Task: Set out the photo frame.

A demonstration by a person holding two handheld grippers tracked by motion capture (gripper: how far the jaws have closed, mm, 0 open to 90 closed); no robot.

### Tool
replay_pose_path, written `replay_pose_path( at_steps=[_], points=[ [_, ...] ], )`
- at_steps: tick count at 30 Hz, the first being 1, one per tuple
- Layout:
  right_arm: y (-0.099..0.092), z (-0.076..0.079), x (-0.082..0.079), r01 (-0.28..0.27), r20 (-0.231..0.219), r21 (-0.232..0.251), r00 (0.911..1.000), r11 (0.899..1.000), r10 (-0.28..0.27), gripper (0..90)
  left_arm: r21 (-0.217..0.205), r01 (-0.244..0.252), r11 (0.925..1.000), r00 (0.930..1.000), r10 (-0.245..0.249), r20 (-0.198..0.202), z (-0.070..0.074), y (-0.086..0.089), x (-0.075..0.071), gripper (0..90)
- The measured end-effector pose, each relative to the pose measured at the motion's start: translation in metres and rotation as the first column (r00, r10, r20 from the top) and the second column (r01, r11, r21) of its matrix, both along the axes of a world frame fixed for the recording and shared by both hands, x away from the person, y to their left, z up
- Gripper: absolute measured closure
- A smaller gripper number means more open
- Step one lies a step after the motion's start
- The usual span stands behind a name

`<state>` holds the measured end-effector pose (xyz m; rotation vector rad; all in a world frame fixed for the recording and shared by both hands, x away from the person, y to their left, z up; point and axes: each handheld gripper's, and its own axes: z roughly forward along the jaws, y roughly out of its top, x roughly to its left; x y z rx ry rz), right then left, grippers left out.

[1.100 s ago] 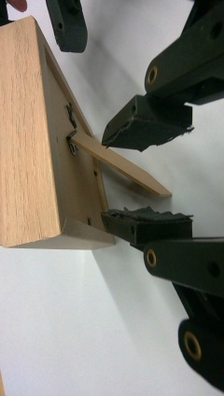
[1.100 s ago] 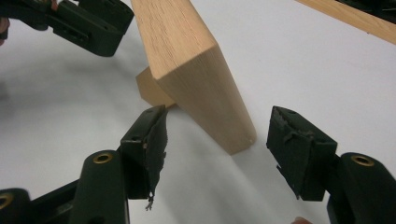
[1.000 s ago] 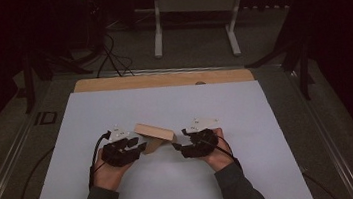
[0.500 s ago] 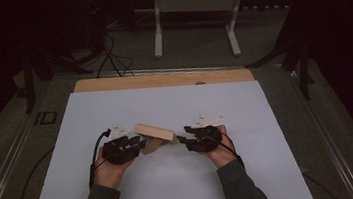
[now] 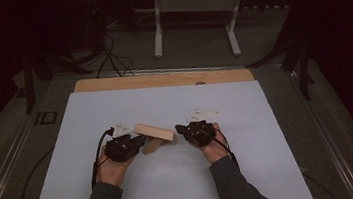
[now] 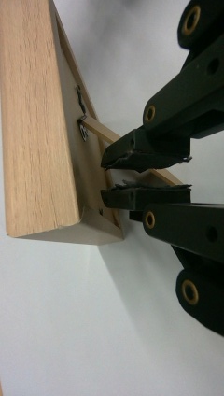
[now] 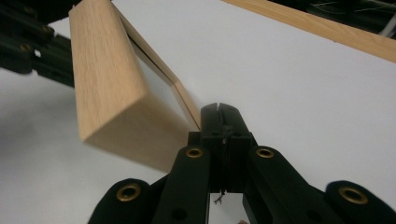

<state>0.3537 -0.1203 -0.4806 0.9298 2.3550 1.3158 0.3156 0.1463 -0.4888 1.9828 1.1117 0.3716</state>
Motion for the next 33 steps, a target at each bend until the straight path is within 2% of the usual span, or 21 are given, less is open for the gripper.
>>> replay_pose_path(
  at_steps=[8,15,33],
  points=[
    [0.009,0.003,0.01,0.001,-0.034,0.06,0.9994,0.998,0.001,89.6,0.026,0.011,0.9996,0.9999,-0.011,0.005,0.0,-0.009,0.005,85.2],
    [0.015,0.005,0.01,-0.036,-0.034,0.047,0.9987,0.998,0.037,89.7,0.025,0.014,0.9996,0.9999,-0.014,-0.001,0.001,-0.013,0.007,86.8],
    [0.014,0.007,0.005,-0.046,-0.016,0.02,0.9988,0.999,0.046,89.7,0.02,0.048,0.9987,0.9988,-0.048,0.006,0.01,-0.023,0.001,86.7]
  ],
)
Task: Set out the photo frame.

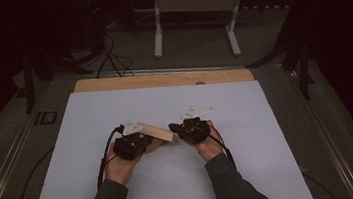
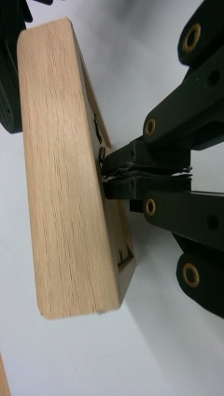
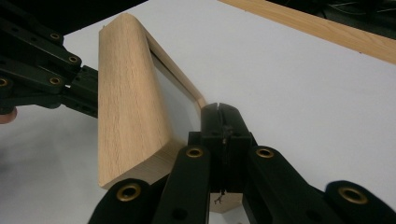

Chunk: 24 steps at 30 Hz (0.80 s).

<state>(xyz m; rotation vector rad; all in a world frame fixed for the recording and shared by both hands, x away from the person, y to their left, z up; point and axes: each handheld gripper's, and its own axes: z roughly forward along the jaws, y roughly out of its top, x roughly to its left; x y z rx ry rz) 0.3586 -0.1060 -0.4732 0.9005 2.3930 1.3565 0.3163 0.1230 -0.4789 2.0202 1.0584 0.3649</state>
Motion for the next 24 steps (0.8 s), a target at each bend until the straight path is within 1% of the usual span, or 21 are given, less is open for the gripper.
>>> replay_pose_path(
  at_steps=[3,9,15,20,24],
  points=[
    [0.0,0.0,-0.001,-0.003,-0.001,-0.003,1.0,1.0,0.003,89.7,-0.01,-0.004,0.9999,1.0,0.004,-0.001,0.0,-0.001,0.0,86.4],
    [0.0,0.0,-0.004,-0.009,0.002,-0.007,1.0,1.0,0.009,89.7,-0.001,0.008,1.0,1.0,-0.008,-0.002,0.0,-0.003,0.0,86.4],
    [-0.001,0.0,-0.007,-0.014,0.003,-0.007,0.9999,1.0,0.014,89.7,-0.008,0.011,0.9999,0.9999,-0.011,-0.006,-0.002,-0.005,0.0,86.4],
    [-0.002,0.0,-0.01,-0.021,0.009,-0.009,0.9997,1.0,0.021,89.7,-0.01,0.007,0.9999,0.9999,-0.007,-0.008,-0.003,-0.006,0.001,86.5],
    [-0.004,-0.002,-0.011,-0.016,0.005,-0.015,0.9999,1.0,0.016,89.7,-0.009,0.005,0.9999,1.0,-0.005,-0.007,-0.003,-0.006,0.001,86.4]
  ],
)
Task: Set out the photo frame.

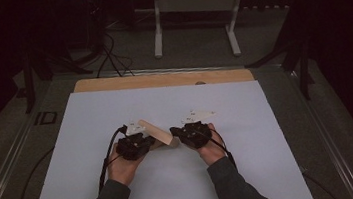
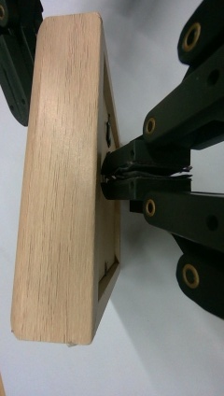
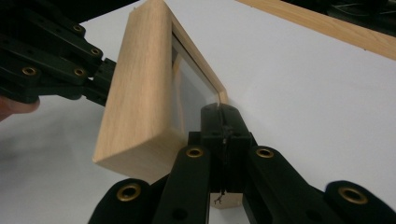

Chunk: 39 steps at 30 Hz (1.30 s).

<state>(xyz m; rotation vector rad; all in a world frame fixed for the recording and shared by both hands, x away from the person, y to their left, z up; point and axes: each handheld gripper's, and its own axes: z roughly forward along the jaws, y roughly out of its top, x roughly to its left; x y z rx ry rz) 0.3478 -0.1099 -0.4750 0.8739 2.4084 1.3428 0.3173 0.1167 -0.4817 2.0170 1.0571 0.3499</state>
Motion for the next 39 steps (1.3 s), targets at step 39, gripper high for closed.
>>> replay_pose_path(
  at_steps=[39],
  points=[
    [0.008,-0.018,-0.009,-0.032,-0.02,-0.065,0.9993,0.997,0.03,89.6,0.022,-0.003,0.9998,0.9998,0.003,0.021,-0.001,-0.002,0.001,89.4]
  ],
)
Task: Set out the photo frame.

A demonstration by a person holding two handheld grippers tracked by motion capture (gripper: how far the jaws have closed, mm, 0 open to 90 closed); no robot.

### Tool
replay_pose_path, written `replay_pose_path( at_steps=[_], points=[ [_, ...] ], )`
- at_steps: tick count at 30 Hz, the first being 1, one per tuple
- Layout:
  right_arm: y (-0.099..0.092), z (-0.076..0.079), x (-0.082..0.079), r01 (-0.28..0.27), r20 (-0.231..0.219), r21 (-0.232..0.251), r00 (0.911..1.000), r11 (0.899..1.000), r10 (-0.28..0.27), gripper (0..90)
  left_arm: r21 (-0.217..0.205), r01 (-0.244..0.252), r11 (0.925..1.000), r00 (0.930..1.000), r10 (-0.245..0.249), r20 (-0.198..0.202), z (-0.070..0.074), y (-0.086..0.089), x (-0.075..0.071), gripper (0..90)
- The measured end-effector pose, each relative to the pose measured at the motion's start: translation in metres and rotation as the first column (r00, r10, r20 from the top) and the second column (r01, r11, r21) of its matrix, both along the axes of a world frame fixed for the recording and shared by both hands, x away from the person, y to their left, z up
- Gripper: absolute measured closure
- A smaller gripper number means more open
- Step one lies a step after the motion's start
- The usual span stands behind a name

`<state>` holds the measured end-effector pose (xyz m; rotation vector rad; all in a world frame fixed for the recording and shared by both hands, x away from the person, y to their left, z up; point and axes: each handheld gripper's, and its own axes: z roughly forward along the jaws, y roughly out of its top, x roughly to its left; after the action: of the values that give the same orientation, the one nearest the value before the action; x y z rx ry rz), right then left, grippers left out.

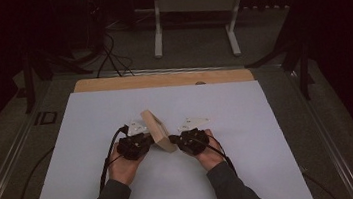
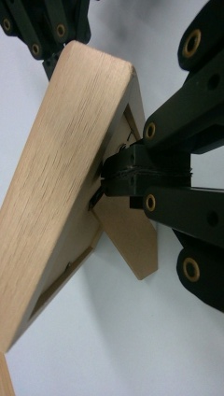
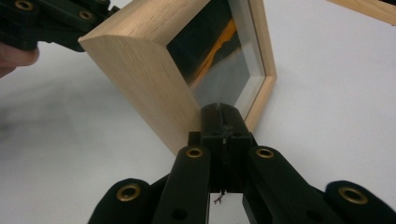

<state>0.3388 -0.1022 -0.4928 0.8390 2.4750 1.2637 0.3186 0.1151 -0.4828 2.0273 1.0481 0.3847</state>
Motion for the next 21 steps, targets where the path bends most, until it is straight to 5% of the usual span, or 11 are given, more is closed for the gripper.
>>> replay_pose_path(
  at_steps=[21],
  points=[
    [0.01,0.001,-0.009,-0.042,0.001,-0.004,0.9991,0.999,0.042,89.6,-0.021,-0.006,0.9998,0.9997,0.006,-0.026,-0.008,0.007,0.007,89.5]
  ],
)
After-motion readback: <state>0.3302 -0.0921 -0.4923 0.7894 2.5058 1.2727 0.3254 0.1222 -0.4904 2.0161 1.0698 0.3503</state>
